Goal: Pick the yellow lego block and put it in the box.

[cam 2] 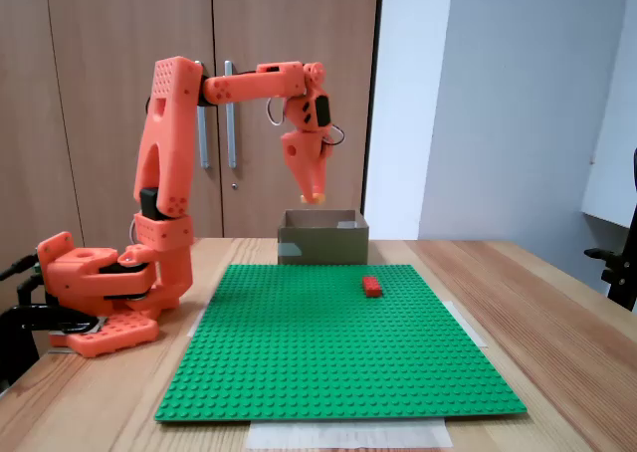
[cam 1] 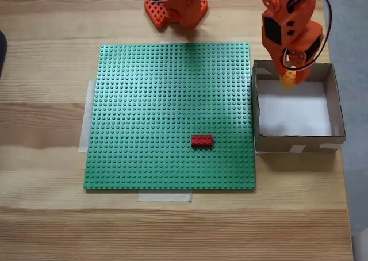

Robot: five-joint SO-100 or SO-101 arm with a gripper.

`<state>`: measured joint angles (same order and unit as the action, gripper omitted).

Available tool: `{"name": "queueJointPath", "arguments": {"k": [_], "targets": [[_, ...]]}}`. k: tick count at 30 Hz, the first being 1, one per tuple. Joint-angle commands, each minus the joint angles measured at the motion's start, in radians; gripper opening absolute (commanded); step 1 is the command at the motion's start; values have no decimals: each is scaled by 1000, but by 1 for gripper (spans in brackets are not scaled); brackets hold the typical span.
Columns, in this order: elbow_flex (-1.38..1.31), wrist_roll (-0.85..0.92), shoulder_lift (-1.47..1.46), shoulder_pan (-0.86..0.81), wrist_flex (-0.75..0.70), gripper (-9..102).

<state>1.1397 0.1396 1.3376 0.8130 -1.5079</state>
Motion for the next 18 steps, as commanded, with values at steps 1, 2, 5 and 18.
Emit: {"name": "queueJointPath", "arguments": {"k": [1,2,5,18], "targets": [[12,11,57,0,44,6],[21,15,57,2,57,6],[51,25,57,6,94,7],[209,71,44,8,298,7]]}}
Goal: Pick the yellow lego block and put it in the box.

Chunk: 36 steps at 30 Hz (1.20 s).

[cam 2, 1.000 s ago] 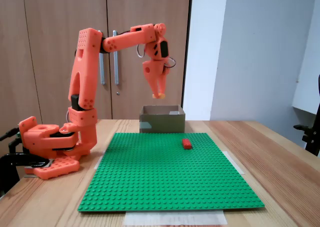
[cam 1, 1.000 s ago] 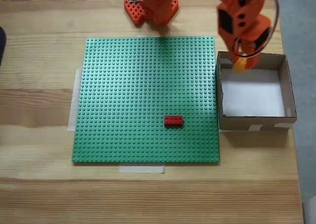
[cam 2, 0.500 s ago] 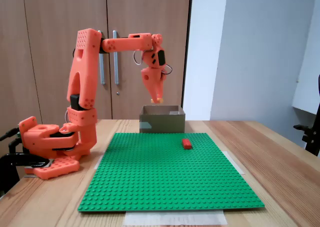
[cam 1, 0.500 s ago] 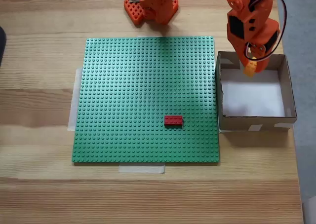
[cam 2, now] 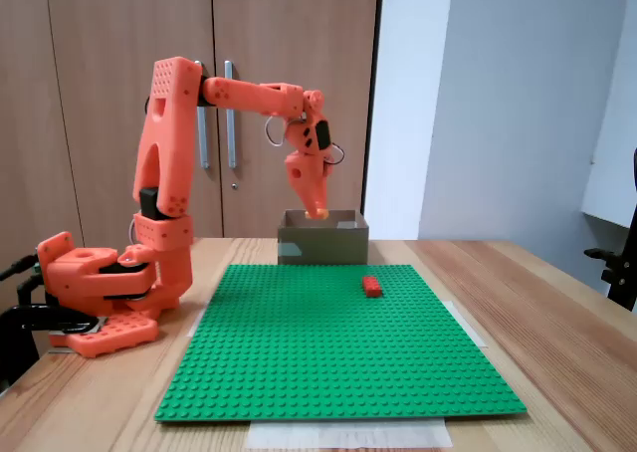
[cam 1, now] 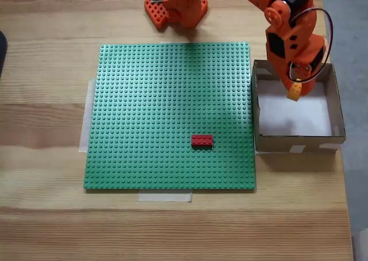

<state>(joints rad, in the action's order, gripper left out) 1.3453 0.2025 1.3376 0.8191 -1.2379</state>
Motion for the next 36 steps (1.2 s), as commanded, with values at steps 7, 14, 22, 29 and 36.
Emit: {"name": "queueJointPath", "arguments": {"k": [7,14,22,29,36], "targets": [[71,14,44,3,92,7],[169,25,44,12,186,7],[272,43,44,34,307,7],[308,58,44,37,383,7],[324,58,44,35,430,7]]}}
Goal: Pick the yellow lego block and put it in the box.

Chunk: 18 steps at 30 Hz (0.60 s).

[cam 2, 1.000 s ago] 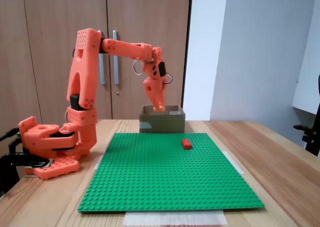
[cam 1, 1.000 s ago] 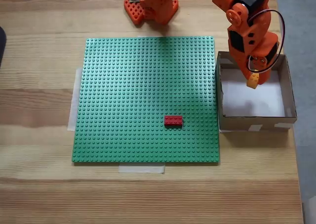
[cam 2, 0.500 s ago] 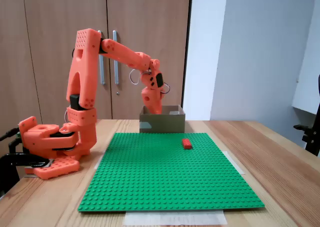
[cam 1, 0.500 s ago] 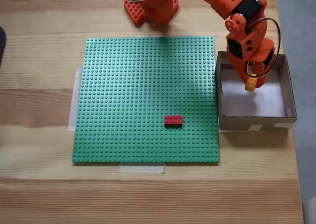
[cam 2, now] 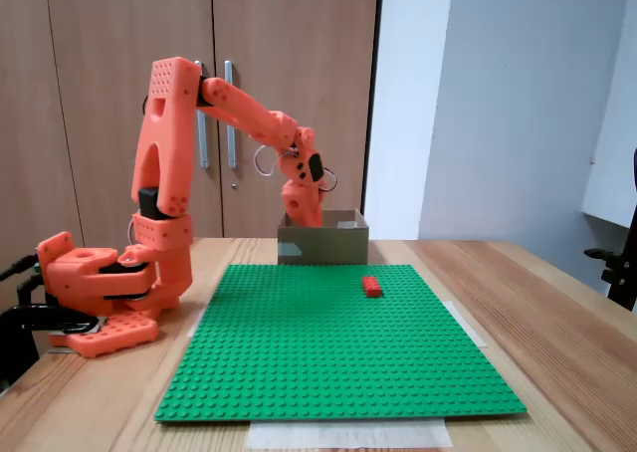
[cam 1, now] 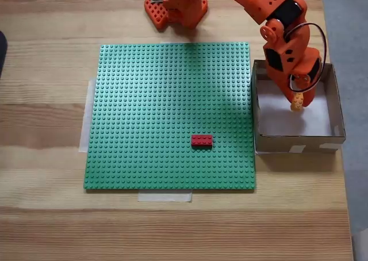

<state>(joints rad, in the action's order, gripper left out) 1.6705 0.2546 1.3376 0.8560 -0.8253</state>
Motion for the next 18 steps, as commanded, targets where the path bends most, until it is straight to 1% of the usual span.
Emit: {"name": "queueJointPath", "arguments": {"k": [1,12,18], "targets": [[-2,5,44,-3,20,7],[32,-9,44,-32,86,9],[34,-8,44,-44,101,16]]}}
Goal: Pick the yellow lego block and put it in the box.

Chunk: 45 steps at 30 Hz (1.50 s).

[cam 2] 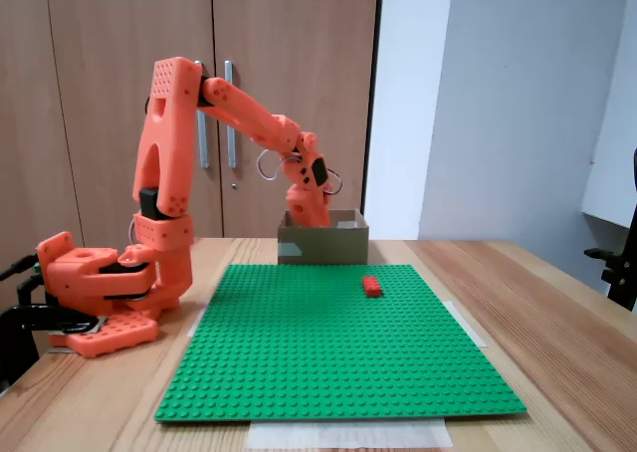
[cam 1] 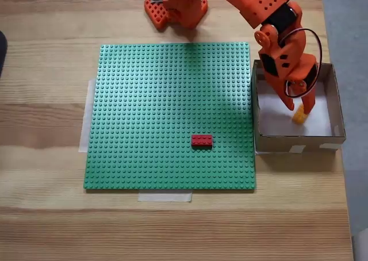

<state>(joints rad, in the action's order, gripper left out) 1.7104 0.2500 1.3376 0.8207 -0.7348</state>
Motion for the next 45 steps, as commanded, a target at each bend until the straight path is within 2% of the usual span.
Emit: {"name": "queueJointPath", "arguments": {"k": [1,22,45], "targets": [[-6,2,44,-9,12,18],[-35,-23,141,-2,-67,21],[-43,-83,551,-295,-235,21]]}}
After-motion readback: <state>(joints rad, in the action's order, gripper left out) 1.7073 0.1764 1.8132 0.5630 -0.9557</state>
